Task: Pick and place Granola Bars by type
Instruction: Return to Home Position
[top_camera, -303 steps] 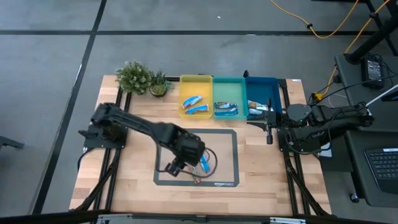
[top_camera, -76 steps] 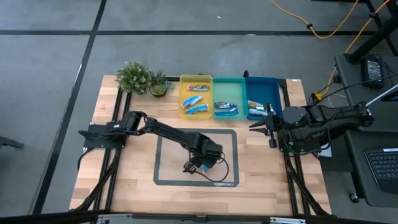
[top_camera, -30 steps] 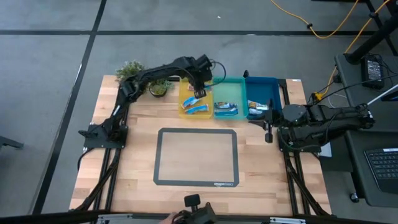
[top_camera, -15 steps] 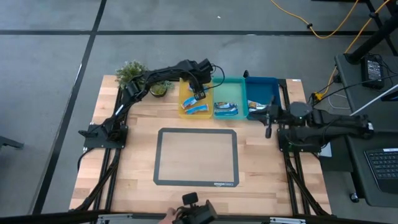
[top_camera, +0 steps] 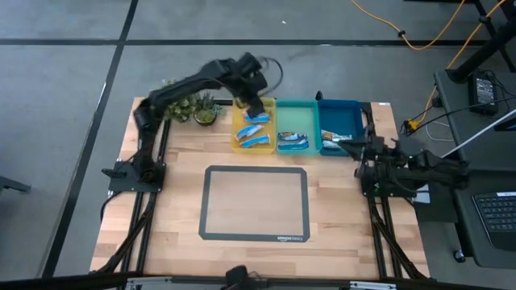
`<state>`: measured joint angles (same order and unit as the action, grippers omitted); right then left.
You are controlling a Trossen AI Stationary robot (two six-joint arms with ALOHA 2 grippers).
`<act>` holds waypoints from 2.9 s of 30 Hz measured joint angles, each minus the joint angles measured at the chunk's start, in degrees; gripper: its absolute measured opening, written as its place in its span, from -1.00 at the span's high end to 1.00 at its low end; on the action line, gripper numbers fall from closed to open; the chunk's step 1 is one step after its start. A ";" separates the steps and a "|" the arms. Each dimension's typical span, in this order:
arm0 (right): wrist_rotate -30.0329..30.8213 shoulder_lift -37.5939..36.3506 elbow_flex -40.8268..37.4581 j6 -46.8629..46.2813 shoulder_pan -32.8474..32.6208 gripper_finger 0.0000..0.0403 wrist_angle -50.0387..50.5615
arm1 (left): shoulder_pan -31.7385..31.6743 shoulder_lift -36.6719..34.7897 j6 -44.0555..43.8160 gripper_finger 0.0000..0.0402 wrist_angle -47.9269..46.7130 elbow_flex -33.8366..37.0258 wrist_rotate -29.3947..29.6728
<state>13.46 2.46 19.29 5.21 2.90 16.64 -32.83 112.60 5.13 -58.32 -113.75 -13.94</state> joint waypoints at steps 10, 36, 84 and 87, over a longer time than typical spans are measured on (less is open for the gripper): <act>4.70 -2.29 -2.05 -2.98 0.00 0.76 -1.32 | 2.12 -19.67 -0.15 0.29 6.76 0.62 -8.04; 7.19 -2.34 -5.66 -5.01 -0.02 0.76 -5.83 | 21.15 -106.75 -31.98 0.99 92.34 112.93 11.42; 6.24 -2.34 -5.60 -12.17 0.00 0.76 -0.50 | 35.35 -111.84 -13.33 0.99 61.03 113.26 26.99; 4.65 -2.34 -5.60 -11.27 0.00 0.76 -0.52 | 35.35 -111.80 -13.33 1.00 61.00 113.26 26.77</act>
<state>18.12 0.12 13.69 -6.06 2.90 16.12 2.52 0.80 -8.21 2.68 -0.49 12.83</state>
